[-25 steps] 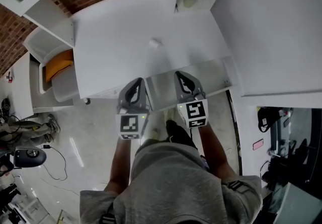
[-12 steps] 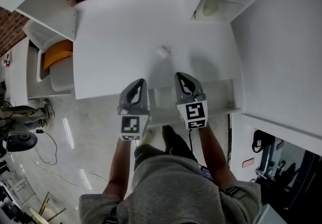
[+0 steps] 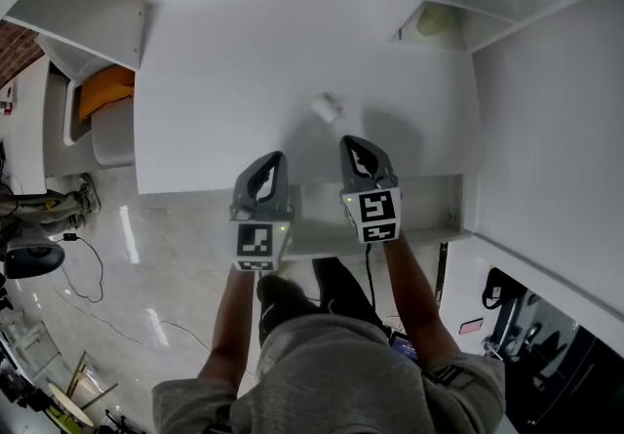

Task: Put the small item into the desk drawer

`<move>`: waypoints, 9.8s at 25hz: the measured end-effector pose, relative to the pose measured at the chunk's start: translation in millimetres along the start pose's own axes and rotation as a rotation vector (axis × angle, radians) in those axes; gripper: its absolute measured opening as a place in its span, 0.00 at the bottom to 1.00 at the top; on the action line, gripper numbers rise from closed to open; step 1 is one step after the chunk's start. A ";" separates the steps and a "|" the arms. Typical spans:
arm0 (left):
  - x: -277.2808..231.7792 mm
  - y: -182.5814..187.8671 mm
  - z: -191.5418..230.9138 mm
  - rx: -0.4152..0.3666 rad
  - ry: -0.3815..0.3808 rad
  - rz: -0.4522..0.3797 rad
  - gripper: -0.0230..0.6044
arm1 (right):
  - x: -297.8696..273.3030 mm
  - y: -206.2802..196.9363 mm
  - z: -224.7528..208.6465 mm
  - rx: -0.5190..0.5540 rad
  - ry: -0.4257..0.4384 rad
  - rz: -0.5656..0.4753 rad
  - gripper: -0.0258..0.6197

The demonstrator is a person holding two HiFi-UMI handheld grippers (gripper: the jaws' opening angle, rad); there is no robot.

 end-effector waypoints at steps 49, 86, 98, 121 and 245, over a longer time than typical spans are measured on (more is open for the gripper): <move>-42.1 -46.5 13.6 0.035 0.018 0.080 0.06 | -115.9 -61.0 -21.3 0.012 0.073 0.181 0.27; -10.8 26.8 -91.6 -0.111 -0.259 -0.047 0.06 | 81.0 -10.0 -61.1 -0.065 -0.236 -0.049 0.27; 4.9 9.0 -131.9 -0.167 -0.356 -0.025 0.06 | 136.1 -45.2 -59.5 -0.114 -0.330 -0.052 0.27; 12.9 -50.7 -183.1 -0.194 -0.440 0.054 0.06 | 170.1 -140.1 -48.2 -0.170 -0.352 0.037 0.27; 170.8 15.4 -172.3 -0.248 -0.490 -0.110 0.06 | 312.6 -57.9 70.7 -0.295 -0.542 -0.190 0.12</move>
Point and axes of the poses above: the fingertips, and each gripper's own axes: x backward along the fingers, z to its left, y out of its top, the point moved 3 cm from there along x, backward along the fingers, and after that the axes turned 1 degree about z, right-handed, at the moved point
